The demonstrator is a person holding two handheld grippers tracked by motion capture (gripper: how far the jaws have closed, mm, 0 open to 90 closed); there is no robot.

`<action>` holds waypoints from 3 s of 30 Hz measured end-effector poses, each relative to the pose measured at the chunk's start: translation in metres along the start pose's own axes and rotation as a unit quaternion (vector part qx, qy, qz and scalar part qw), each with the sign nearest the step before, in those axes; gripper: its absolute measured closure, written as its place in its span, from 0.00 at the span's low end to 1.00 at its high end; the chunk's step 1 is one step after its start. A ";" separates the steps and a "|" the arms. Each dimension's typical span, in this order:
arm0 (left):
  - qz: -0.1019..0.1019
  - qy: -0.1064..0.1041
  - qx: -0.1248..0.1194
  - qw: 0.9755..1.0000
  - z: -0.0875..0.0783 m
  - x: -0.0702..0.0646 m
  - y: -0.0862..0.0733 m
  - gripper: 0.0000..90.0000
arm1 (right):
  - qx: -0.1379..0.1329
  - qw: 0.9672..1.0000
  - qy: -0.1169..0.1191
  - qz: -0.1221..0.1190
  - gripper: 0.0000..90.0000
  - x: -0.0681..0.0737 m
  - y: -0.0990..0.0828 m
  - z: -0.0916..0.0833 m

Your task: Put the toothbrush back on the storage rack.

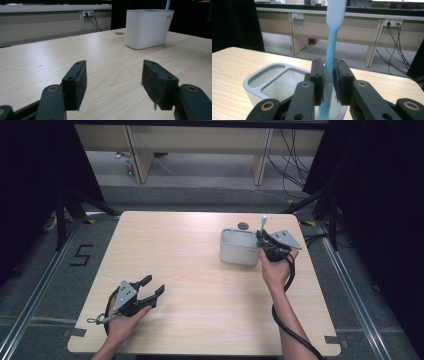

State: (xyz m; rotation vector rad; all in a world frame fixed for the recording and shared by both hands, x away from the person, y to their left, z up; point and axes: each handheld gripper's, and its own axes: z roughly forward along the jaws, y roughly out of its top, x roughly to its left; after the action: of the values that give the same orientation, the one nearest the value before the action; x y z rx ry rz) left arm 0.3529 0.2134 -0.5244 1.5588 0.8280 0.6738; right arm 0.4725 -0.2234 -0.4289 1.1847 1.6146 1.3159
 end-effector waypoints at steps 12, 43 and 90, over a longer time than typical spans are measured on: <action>0.000 0.000 0.000 1.000 0.000 0.000 0.000 0.41 | 0.006 1.000 -0.005 -0.002 0.88 -0.001 -0.004 0.000; 0.001 0.000 0.000 1.000 0.000 0.000 0.000 0.41 | 0.034 0.999 -0.006 0.002 0.88 -0.001 -0.017 0.004; 0.003 0.002 -0.001 1.000 0.000 -0.001 0.000 0.41 | 0.112 0.992 0.060 0.007 0.55 0.000 -0.066 -0.090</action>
State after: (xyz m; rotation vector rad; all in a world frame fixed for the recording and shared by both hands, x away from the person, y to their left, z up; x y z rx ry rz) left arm 0.3522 0.2131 -0.5244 1.5596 0.8262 0.6815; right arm 0.3748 -0.2542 -0.4746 1.2720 1.8843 1.2599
